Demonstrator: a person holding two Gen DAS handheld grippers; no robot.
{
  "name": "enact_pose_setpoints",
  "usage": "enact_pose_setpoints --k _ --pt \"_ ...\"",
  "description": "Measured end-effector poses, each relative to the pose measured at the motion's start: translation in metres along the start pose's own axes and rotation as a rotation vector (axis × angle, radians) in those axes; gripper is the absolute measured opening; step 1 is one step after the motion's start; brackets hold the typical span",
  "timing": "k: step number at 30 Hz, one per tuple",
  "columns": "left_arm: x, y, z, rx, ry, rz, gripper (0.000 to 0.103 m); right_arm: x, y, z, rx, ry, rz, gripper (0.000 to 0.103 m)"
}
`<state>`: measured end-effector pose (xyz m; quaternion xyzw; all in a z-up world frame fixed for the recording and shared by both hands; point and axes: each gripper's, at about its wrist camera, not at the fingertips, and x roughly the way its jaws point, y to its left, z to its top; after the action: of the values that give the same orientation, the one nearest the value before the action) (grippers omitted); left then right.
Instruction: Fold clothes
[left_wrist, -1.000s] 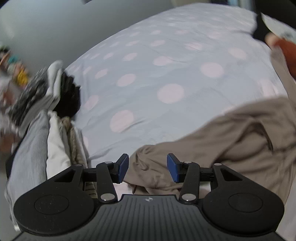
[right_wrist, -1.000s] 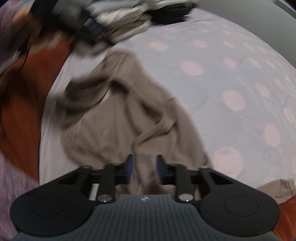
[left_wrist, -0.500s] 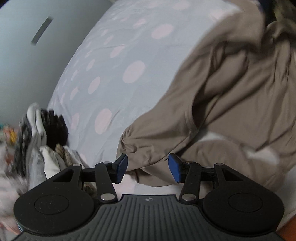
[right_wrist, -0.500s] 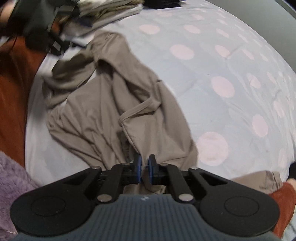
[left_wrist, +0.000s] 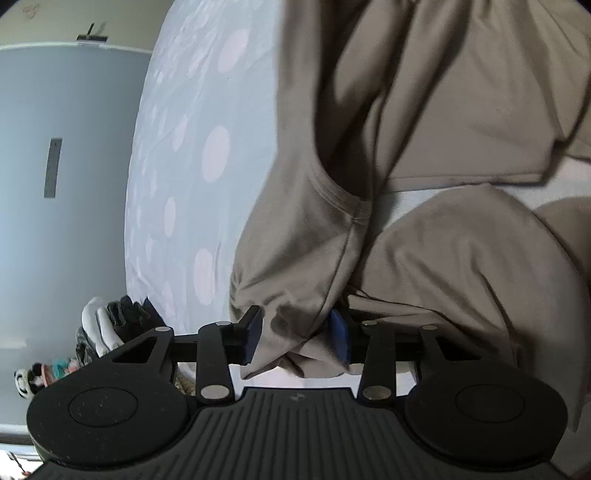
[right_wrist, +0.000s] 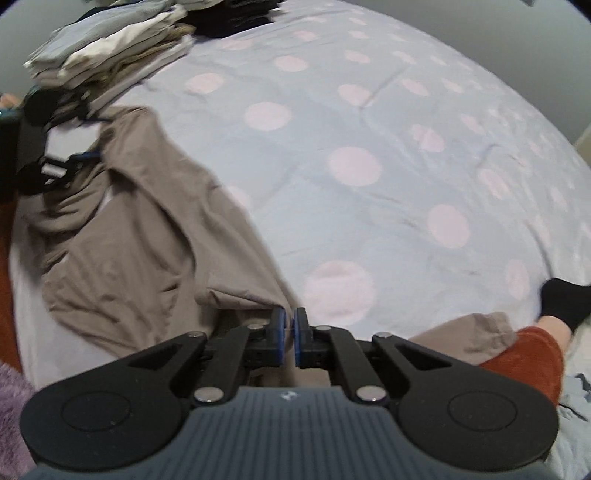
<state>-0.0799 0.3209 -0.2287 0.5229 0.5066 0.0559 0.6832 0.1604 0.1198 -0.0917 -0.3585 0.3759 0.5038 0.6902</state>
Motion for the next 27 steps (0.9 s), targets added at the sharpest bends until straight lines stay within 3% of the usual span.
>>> enact_pose_setpoints --k 3,5,6,8,16,19,23,27 --pt "0.001 -0.007 -0.001 0.045 -0.007 0.035 0.044 -0.005 -0.018 0.004 0.064 -0.021 -0.035 0.005" --pt "0.002 -0.005 0.0 0.022 0.0 0.03 0.016 -0.007 -0.026 0.006 0.092 -0.031 -0.042 0.005" --pt "0.0 0.0 0.001 -0.011 -0.002 0.034 0.013 -0.008 -0.028 0.007 0.1 -0.035 -0.044 0.005" --pt "-0.01 0.015 0.003 -0.125 -0.013 0.054 0.007 -0.008 -0.028 0.007 0.1 -0.039 -0.048 0.005" --pt "-0.061 0.116 -0.02 -0.708 -0.009 0.032 0.006 -0.028 -0.03 0.009 0.119 -0.114 -0.103 0.005" --pt "-0.094 0.167 -0.041 -0.93 -0.003 0.035 0.005 -0.06 -0.03 0.014 0.116 -0.226 -0.142 0.004" --pt "-0.154 0.224 -0.068 -1.132 -0.054 0.078 0.005 -0.12 -0.025 0.022 0.087 -0.433 -0.207 0.004" --pt "-0.233 0.256 -0.079 -1.208 -0.143 0.188 0.005 -0.184 -0.021 0.03 0.098 -0.635 -0.27 0.004"
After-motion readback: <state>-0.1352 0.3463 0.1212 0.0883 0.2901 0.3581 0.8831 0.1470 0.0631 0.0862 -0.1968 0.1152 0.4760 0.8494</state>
